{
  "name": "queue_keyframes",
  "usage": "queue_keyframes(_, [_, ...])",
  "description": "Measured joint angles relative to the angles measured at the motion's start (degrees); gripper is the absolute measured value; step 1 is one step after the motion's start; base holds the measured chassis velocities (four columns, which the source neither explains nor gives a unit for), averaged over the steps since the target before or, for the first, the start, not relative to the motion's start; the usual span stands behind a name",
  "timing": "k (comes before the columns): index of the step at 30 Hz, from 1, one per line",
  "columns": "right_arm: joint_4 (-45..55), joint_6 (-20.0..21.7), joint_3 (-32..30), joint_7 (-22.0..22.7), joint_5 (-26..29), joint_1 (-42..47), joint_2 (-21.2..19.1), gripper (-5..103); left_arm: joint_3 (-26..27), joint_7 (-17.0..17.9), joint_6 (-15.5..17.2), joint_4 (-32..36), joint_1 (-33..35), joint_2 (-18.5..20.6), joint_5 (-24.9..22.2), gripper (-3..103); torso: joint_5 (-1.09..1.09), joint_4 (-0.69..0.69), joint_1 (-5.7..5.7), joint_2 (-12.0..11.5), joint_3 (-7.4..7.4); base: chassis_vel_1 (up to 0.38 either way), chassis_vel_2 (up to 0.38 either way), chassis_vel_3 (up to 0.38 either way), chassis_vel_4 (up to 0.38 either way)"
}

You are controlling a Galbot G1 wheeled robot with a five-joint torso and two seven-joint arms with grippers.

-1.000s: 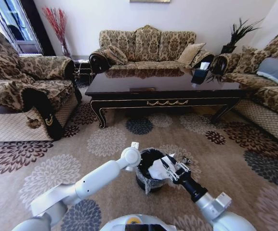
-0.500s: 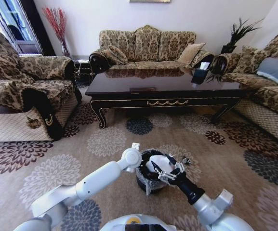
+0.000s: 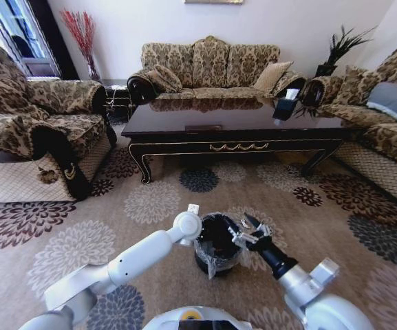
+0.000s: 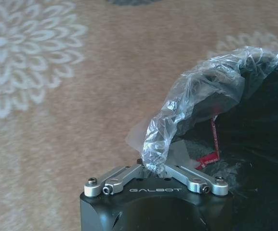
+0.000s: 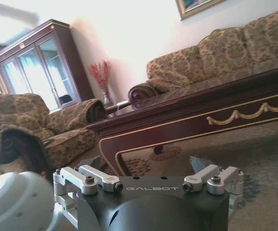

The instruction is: Move to the front of the table and pick up the trash from the floor, then place it into the trash bin.

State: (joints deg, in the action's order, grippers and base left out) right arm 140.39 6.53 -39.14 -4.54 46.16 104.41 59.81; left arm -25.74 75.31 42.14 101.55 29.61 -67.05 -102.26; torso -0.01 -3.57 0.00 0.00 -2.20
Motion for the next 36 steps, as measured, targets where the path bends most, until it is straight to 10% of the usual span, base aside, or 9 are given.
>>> queue_keyframes(36, [-62.71, -7.42, 6.16, -2.44, -5.99, -32.13, -4.53, 100, 18.37, -1.55, 0.0, 11.56, 14.46, 13.19, 0.19, 0, 0.02, 0.01, 0.0, 0.0, 0.0, 0.0, 0.0, 0.0, 0.0])
